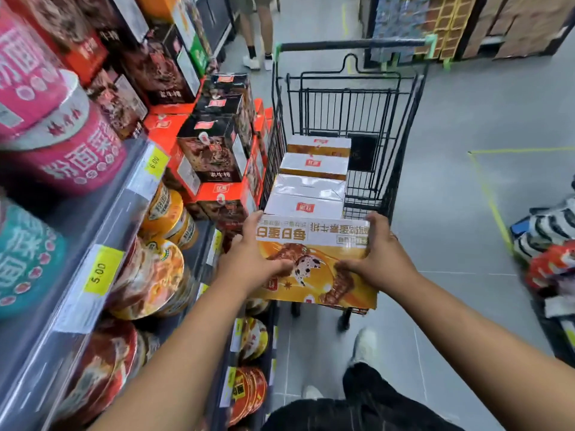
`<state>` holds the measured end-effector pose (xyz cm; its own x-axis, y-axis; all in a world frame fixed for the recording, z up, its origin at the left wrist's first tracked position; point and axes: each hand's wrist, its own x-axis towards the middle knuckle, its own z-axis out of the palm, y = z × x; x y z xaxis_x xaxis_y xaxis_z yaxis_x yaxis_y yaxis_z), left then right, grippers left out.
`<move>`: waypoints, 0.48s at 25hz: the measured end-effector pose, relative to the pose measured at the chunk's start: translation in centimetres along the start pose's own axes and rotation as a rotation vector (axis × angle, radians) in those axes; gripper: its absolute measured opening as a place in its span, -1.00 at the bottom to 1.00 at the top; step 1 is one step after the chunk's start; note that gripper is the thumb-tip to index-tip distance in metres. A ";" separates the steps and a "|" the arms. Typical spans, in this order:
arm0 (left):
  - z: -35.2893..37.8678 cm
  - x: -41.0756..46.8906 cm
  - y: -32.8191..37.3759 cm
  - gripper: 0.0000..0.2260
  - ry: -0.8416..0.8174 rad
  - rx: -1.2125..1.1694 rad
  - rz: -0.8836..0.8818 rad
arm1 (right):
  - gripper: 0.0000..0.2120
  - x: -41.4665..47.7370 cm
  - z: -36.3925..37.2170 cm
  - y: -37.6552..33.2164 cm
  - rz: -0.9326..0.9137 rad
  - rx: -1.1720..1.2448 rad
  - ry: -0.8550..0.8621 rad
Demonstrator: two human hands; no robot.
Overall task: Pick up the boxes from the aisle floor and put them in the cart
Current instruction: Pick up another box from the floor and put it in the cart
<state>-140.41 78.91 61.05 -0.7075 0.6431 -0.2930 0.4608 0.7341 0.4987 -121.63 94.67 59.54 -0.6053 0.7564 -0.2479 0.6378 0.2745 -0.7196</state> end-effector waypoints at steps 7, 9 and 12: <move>1.1 8.7 0.0 -0.36 0.087 -0.275 -0.121 | -0.41 8.7 1.7 0.2 0.029 0.125 -0.042; 1.5 10.5 -0.1 -0.41 0.096 -0.218 -0.158 | -0.53 10.3 2.7 0.9 0.064 0.135 -0.075; 2.7 12.4 -1.3 -0.42 0.046 -0.100 -0.189 | -0.63 11.8 4.0 1.9 0.109 0.133 -0.090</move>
<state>-148.31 86.55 54.53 -0.8008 0.4841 -0.3527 0.2643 0.8140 0.5173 -129.46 101.78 52.66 -0.5800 0.7196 -0.3818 0.6367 0.1081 -0.7635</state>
